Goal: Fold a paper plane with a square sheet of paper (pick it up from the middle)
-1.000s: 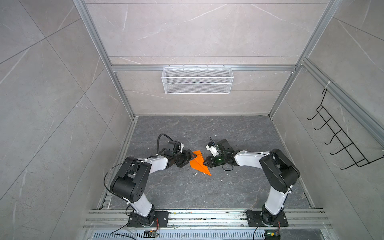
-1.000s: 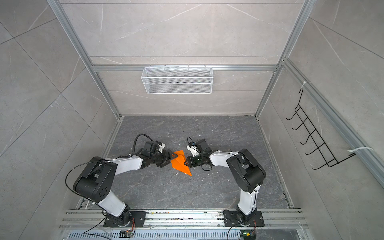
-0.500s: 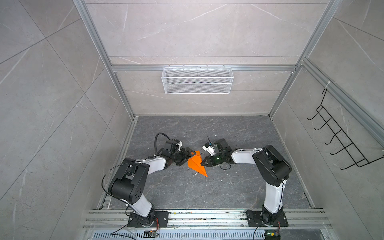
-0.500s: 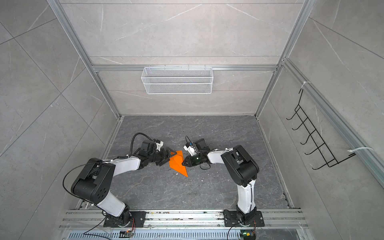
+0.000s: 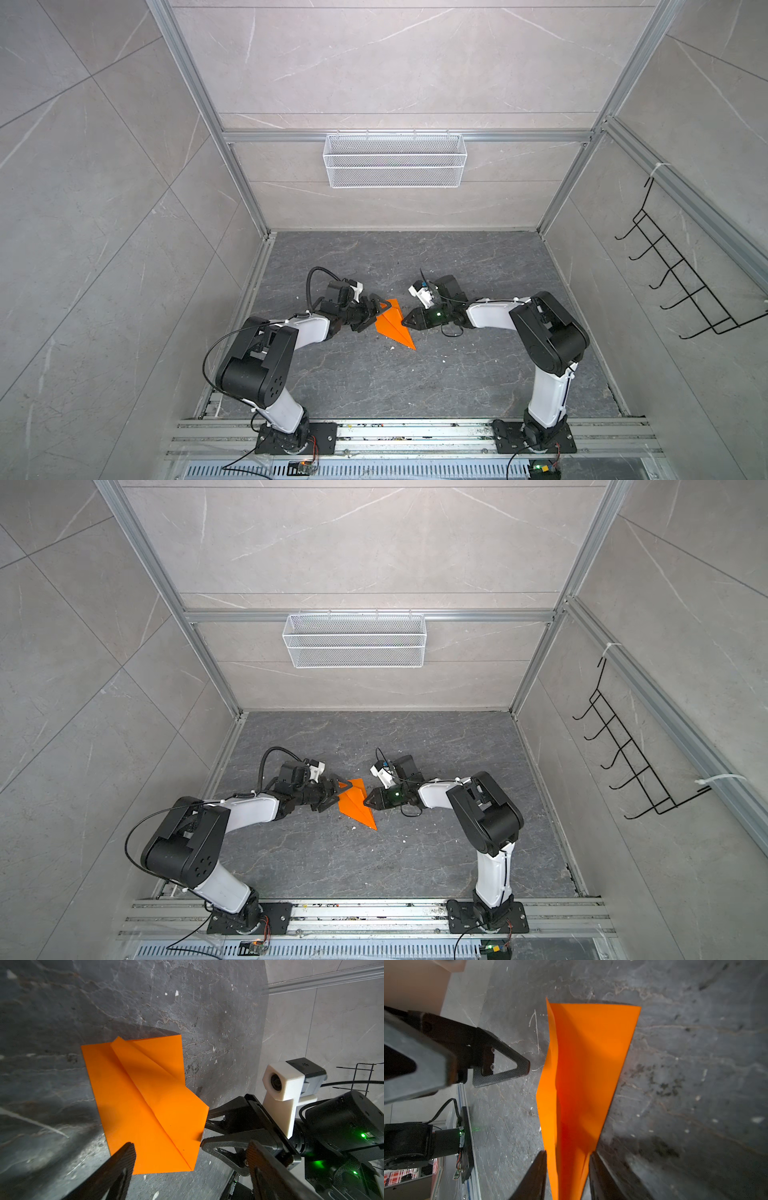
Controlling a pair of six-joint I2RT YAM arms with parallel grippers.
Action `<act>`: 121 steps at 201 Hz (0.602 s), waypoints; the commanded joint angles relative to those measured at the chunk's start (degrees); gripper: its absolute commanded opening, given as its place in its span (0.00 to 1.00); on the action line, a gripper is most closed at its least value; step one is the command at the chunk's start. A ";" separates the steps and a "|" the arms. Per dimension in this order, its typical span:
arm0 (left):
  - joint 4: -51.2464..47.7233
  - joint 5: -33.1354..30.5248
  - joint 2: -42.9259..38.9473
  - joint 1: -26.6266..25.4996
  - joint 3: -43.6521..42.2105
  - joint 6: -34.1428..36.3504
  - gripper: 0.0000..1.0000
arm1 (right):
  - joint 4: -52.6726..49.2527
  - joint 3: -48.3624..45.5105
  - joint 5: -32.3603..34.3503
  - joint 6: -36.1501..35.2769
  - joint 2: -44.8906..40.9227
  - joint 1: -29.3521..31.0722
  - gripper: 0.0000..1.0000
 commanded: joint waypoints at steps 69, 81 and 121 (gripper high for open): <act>3.96 2.35 1.87 0.21 0.25 -2.12 0.88 | 5.51 0.73 -5.03 2.88 2.84 0.14 0.31; 4.07 2.39 1.95 0.19 0.20 -2.13 0.89 | 5.56 1.23 -5.71 3.01 3.81 0.15 0.30; 4.43 2.72 2.17 0.25 0.00 -2.25 0.89 | 6.57 2.24 -7.93 3.34 5.52 0.22 0.17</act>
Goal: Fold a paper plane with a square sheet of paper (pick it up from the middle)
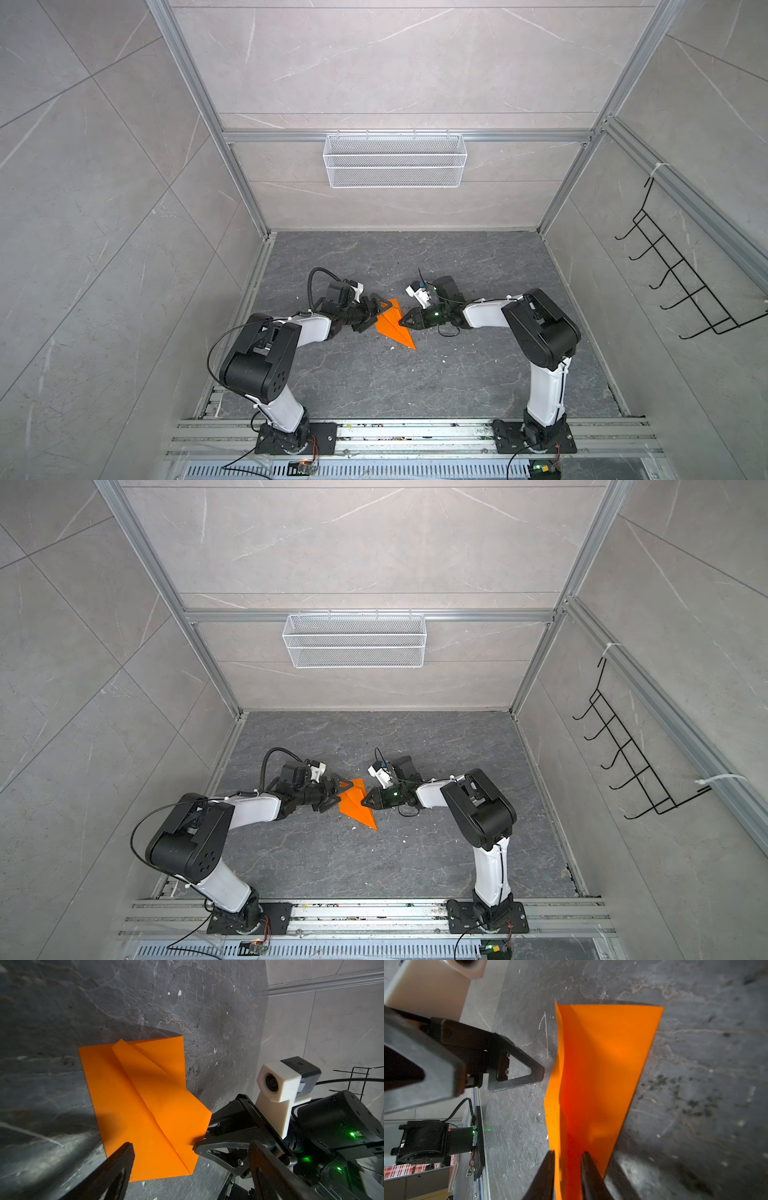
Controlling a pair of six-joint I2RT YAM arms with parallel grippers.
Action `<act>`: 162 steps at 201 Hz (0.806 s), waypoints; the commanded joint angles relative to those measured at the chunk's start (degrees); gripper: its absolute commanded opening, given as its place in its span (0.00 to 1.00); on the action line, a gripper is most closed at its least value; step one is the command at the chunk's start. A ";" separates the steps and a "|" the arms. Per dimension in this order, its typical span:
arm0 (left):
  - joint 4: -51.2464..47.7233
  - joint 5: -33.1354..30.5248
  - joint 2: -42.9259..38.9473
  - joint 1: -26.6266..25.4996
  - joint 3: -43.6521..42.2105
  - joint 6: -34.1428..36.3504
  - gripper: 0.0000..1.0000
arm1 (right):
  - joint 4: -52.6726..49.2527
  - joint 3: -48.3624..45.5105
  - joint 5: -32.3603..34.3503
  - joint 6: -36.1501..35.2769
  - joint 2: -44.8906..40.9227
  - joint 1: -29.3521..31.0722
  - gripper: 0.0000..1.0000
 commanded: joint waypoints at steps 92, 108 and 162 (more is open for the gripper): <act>15.97 7.15 -8.54 1.27 -5.27 -4.56 0.89 | 15.70 -1.59 -8.56 17.83 -7.48 -0.38 0.00; 19.15 7.50 -9.90 1.27 -5.71 -5.51 0.89 | 16.59 -1.91 -9.81 19.96 -9.26 -0.34 0.00; 26.89 9.86 -9.65 1.27 -4.85 -7.86 0.79 | 21.08 -1.76 -13.02 26.42 -10.77 -0.38 0.00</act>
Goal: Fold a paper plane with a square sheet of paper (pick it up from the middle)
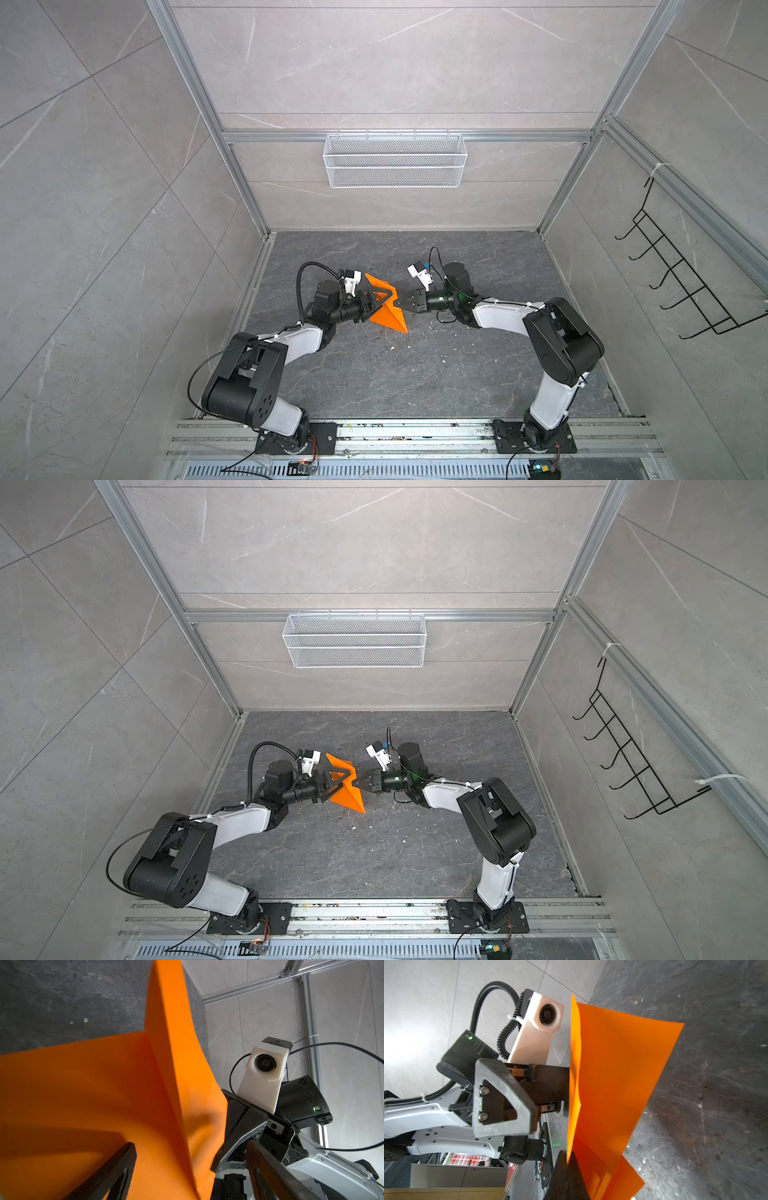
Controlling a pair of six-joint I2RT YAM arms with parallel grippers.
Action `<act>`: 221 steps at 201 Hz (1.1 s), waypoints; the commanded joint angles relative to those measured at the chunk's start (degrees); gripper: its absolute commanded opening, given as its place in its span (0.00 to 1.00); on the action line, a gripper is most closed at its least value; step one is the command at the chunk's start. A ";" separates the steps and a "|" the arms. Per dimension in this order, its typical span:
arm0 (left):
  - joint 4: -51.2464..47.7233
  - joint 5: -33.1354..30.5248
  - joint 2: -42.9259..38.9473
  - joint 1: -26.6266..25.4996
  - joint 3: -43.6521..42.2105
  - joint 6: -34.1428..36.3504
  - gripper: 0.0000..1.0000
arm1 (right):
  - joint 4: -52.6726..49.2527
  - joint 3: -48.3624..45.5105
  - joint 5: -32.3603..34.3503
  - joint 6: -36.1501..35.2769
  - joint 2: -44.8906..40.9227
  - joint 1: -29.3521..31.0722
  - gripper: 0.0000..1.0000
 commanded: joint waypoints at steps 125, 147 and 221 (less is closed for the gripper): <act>15.08 1.87 -0.84 0.21 -0.85 -0.91 0.24 | 7.09 0.03 -3.10 10.25 -0.26 -0.33 0.01; 15.05 1.84 -0.96 0.20 -0.94 -0.32 0.21 | 7.06 0.19 -2.94 10.85 -0.33 -0.52 0.02; -8.87 -1.97 -5.87 0.17 3.59 11.25 0.05 | -12.75 -3.27 10.25 -4.33 -12.24 -3.66 0.51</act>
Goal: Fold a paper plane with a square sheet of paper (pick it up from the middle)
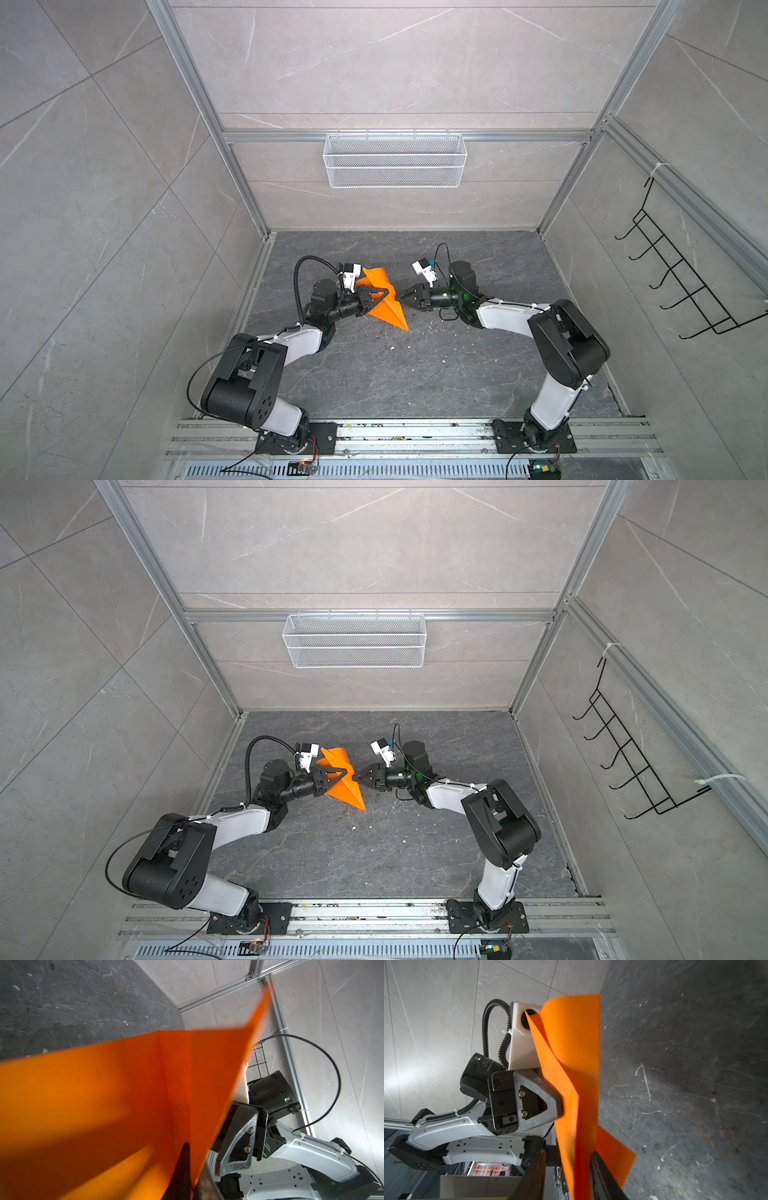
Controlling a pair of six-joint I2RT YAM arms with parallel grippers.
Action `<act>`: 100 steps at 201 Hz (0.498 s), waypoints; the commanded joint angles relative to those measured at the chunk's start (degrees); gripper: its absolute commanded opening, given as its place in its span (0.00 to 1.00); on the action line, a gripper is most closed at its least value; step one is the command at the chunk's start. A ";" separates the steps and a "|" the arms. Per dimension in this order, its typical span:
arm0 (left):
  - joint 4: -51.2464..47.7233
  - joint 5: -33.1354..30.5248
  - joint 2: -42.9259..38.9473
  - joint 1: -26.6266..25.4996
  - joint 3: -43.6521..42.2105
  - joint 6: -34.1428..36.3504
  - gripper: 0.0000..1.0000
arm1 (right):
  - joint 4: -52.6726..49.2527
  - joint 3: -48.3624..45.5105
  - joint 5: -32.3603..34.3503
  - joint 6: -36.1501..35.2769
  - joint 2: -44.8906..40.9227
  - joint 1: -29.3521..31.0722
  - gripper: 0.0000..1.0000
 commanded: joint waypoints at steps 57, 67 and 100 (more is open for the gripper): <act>-66.48 -38.96 -5.98 -4.23 22.75 32.78 0.05 | -33.54 -4.89 43.53 -27.49 -26.51 -1.69 0.73; -73.70 -48.53 -3.46 -6.57 27.23 34.73 0.05 | -34.02 -5.75 46.76 -27.87 -28.72 -1.69 0.79; -95.48 -78.69 10.83 -13.87 43.58 35.37 0.05 | -33.87 -9.27 54.59 -27.92 -34.62 -1.74 0.96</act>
